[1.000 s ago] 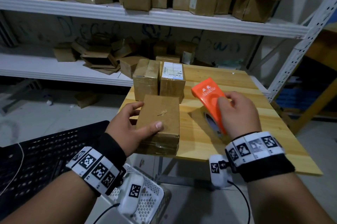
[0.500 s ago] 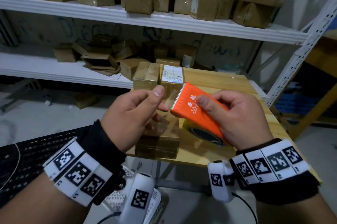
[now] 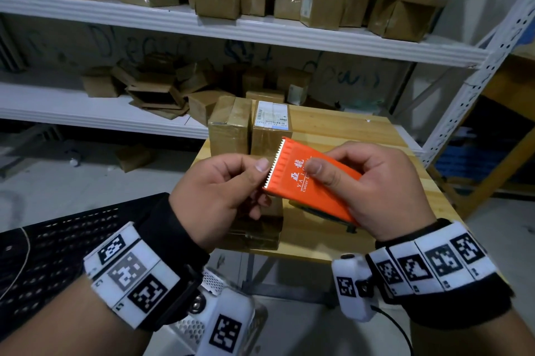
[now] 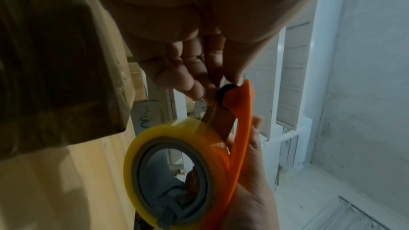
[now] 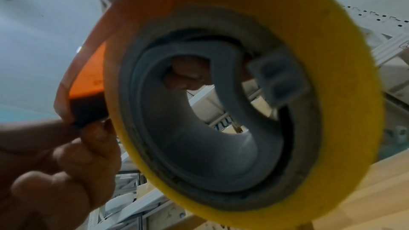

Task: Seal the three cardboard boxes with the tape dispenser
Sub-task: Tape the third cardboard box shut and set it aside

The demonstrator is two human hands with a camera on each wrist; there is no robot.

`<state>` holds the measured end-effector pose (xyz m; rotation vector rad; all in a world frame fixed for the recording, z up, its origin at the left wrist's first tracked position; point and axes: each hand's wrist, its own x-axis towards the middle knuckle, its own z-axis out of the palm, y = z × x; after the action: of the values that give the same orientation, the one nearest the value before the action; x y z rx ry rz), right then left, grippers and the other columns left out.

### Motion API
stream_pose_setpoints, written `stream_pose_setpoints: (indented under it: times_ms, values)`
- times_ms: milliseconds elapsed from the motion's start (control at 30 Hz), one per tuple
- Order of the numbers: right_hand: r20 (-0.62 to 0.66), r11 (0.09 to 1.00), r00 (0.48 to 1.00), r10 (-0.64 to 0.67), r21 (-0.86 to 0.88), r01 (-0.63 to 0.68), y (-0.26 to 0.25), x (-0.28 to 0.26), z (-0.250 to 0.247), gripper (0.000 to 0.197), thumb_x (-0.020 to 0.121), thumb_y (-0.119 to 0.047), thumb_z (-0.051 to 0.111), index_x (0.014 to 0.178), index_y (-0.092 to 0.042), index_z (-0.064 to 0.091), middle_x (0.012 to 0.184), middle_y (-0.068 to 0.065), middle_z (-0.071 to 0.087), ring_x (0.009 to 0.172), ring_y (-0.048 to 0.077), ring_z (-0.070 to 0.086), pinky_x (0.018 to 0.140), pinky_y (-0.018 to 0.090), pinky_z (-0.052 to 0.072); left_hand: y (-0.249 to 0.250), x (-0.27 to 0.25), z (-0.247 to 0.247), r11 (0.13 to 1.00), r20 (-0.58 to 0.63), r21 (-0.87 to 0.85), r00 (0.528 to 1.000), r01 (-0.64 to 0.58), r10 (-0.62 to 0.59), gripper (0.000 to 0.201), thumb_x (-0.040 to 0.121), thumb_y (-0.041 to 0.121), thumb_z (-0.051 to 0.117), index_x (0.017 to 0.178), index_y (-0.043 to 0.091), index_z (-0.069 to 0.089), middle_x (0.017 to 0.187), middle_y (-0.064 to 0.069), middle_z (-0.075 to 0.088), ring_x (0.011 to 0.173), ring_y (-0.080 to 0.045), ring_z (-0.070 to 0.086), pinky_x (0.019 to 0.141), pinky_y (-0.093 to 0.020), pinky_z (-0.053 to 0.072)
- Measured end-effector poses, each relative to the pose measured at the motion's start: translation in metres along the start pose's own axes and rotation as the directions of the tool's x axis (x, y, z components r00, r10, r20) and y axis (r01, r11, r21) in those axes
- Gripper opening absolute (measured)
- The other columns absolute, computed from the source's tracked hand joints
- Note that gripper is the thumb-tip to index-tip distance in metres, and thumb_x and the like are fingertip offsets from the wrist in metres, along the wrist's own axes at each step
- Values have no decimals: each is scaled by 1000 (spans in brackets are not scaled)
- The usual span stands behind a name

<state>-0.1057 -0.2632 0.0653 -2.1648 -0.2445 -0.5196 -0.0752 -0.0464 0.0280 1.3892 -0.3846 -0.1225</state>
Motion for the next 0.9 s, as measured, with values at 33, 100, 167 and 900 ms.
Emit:
stream_pose_setpoints:
  times_ms: [33,100,167,900]
  values:
    - [3,1000,1000,-3,13,3,-1,0,0,43,70,-73,65,80,-33,77,82,-24,75,79,-2,71,65,10,50,-1,0,-1,1000,-5,-10,1000,7,-7,23,86,35,69,70,19,73,66,-12,61,59,-27,53,57,-31,46]
    - [14,1000,1000,-8,16,8,-3,-1,1,43,70,-74,64,81,-34,77,83,-25,75,79,-2,71,65,11,51,-2,0,-2,1000,-18,-9,1000,6,-6,25,90,31,71,69,17,72,65,-12,60,57,-26,53,54,-29,47]
    - [21,1000,1000,-8,5,8,-4,-2,2,43,70,-76,63,82,-36,76,85,-27,74,81,-3,71,67,11,52,-1,-2,1,1000,-39,-7,999,-5,5,23,86,28,68,69,13,70,62,-12,58,53,-21,54,49,-25,46]
    - [107,977,994,-3,-211,25,-7,5,1,51,67,-86,54,79,-40,72,79,-22,71,80,-3,66,64,14,46,3,-7,2,800,-215,597,949,-60,231,20,94,29,67,75,22,70,71,3,72,64,-10,67,60,-29,56]
